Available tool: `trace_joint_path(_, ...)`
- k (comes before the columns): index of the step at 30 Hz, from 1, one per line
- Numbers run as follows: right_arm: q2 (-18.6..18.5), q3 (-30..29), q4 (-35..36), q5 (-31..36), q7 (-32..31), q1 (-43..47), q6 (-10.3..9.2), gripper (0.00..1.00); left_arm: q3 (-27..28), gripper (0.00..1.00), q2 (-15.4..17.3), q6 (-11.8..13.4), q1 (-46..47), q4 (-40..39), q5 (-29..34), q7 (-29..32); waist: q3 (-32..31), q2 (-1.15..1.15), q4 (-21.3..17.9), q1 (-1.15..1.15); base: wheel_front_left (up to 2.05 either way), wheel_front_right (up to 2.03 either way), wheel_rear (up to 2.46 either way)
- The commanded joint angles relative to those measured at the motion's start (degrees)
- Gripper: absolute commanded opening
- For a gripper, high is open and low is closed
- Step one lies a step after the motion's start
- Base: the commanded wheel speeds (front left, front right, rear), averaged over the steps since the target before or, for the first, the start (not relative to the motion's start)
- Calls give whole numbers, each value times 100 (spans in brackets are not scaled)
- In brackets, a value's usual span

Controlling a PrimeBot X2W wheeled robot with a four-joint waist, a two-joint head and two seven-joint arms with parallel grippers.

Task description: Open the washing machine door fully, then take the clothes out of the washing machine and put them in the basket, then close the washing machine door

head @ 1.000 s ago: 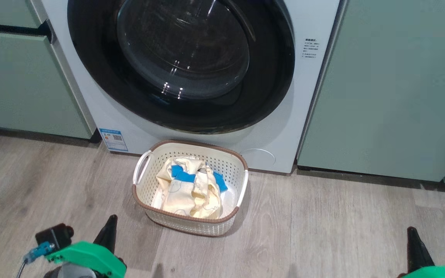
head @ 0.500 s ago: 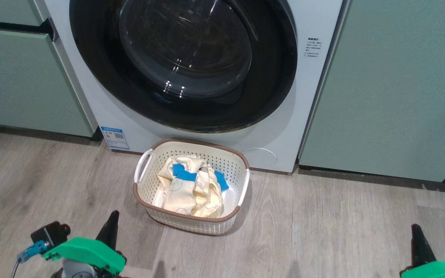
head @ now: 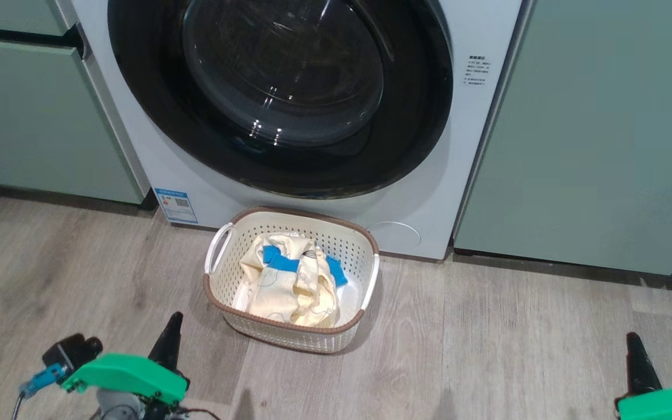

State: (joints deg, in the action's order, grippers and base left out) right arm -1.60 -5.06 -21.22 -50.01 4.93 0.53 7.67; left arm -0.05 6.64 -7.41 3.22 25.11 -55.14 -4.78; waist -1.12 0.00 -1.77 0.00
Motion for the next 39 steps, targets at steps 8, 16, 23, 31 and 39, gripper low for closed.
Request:
trace_joint_path(8, -90, 9, 289, -587, -158, -385, -9, 0, 210, 0, 11, -4, 298, -307, -510, 143, 16, 0, 22, 0, 0, 0, 0)
trace_joint_path(16, -95, -12, 348, -1084, -293, -424, -11, 0, 272, 0, -42, -5, 298, -416, -947, 278, 31, 0, 43, 0, 0, 0, 0)
trace_joint_path(23, -99, -30, 399, -1518, -410, -458, -12, 0, 326, 0, -88, -5, 298, -512, -1329, 396, 45, 0, 61, 0, 0, 0, 0)
trace_joint_path(31, -105, -51, 458, -2015, -545, -497, -13, 0, 387, 0, -141, -6, 298, -622, -1765, 531, 61, 0, 83, 0, 0, 0, 0)
trace_joint_path(39, -109, -70, 510, -2450, -662, -532, -14, 0, 441, 0, -188, -6, 298, -717, -2148, 649, 74, 0, 101, 0, 0, 0, 0)
